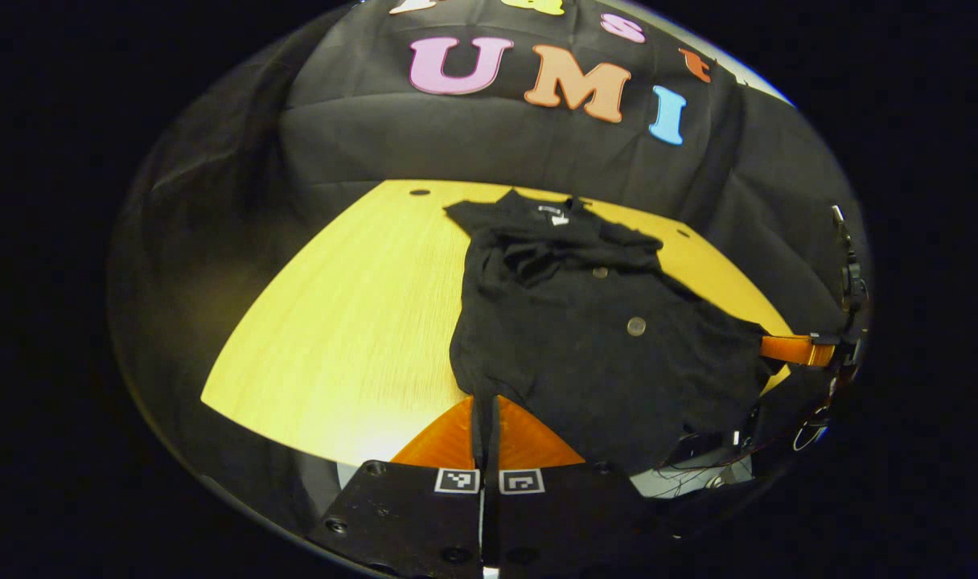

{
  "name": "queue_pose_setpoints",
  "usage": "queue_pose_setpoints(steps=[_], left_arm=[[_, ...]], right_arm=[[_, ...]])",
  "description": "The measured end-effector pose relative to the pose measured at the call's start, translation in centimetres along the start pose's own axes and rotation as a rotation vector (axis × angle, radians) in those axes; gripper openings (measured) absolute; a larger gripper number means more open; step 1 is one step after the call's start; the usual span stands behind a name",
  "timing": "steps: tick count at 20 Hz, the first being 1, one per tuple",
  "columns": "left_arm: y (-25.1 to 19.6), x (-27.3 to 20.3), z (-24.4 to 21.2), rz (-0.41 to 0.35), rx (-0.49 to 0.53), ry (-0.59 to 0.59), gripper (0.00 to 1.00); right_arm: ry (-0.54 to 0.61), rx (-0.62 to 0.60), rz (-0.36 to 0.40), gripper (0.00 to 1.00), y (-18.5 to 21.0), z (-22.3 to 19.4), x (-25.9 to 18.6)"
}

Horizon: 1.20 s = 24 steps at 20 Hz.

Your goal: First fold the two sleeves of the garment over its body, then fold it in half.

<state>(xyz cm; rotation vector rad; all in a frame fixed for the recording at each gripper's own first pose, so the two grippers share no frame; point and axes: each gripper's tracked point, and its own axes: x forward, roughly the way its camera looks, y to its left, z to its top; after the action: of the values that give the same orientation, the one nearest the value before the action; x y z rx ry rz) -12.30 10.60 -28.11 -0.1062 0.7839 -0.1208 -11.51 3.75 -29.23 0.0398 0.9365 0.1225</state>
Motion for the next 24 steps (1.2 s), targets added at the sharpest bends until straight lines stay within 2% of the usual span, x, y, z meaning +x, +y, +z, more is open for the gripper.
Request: queue_pose_setpoints(steps=[5, 9, 16, 19, 20, 24], left_arm=[[-0.5, 2.4, 10.3, -0.005, -0.007, -0.143, 0.00], [0.0, 5.0, 15.1, 0.009, -0.006, -0.188, 0.00], [1.3, 9.7, 19.8, 0.042, 0.025, -0.207, 0.00], [1.7, 11.8, 21.3, 0.051, 0.038, -0.209, 0.00], [1.9, 12.5, 21.8, 0.052, 0.041, -0.210, 0.00], [2.9, 16.5, 22.9, 0.087, 0.036, -0.179, 0.00]], right_arm=[[-0.126, -0.026, 0.055, 0.03, 1.4, 10.1, 1.4], [-0.172, -0.019, 0.077, 0.03, 1.1, 15.8, 3.2], [-0.241, 0.015, 0.066, 0.03, -0.8, 23.6, 6.6], [-0.234, 0.024, 0.063, 0.00, -1.5, 25.7, 8.9], [-0.232, 0.022, 0.061, 0.03, -1.8, 26.3, 9.8], [-0.216, 0.026, 0.062, 0.02, -2.8, 28.8, 13.4]])
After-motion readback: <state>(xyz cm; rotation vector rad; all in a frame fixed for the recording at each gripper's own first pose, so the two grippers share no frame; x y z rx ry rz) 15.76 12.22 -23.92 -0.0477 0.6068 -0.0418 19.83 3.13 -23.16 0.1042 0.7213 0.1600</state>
